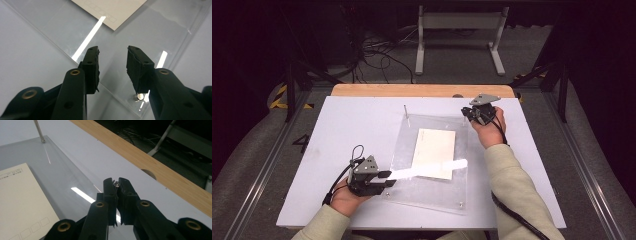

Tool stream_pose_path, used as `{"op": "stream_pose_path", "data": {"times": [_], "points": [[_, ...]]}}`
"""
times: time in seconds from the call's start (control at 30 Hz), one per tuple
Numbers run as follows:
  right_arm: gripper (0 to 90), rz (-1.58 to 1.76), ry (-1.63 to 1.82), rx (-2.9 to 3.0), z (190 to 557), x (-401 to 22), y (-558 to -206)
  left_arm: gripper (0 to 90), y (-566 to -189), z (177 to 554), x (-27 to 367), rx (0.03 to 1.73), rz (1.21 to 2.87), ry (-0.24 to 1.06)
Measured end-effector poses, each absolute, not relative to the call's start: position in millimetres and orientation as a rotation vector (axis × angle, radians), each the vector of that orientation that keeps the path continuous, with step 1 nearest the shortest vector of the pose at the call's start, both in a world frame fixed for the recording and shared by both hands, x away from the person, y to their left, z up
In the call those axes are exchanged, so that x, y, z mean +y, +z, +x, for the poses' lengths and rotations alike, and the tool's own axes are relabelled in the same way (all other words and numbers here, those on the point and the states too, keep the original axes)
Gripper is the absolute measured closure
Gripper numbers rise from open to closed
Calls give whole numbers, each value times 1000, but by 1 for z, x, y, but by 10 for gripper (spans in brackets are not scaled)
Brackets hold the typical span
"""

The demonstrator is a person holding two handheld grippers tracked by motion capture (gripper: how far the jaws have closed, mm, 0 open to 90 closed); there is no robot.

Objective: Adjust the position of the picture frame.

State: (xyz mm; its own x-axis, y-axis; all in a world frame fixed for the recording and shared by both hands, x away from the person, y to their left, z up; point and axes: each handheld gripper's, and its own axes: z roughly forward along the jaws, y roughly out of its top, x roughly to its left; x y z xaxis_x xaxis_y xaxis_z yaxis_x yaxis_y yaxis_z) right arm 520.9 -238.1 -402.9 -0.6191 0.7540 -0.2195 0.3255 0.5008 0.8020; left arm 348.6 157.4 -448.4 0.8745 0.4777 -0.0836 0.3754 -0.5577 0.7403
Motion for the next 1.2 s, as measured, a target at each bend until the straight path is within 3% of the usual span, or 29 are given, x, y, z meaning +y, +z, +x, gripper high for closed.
{"op": "stream_pose_path", "data": {"times": [0.43, 0.53, 0.63, 1.2], "points": [[818, 913, 982, 2201, 530, -231, -421, 623, -450, 352, 166, 655, 2213, 175], [780, 910, 978, 2193, 529, -230, -420, 624, -450, 352, 167, 656, 2217, 183], [665, 941, 1034, 2148, 522, -232, -419, 632, -450, 352, 172, 680, 2213, 186], [656, 779, 1173, 2156, 445, -244, -400, 848, -452, 353, 187, 743, 2292, 101]]}}
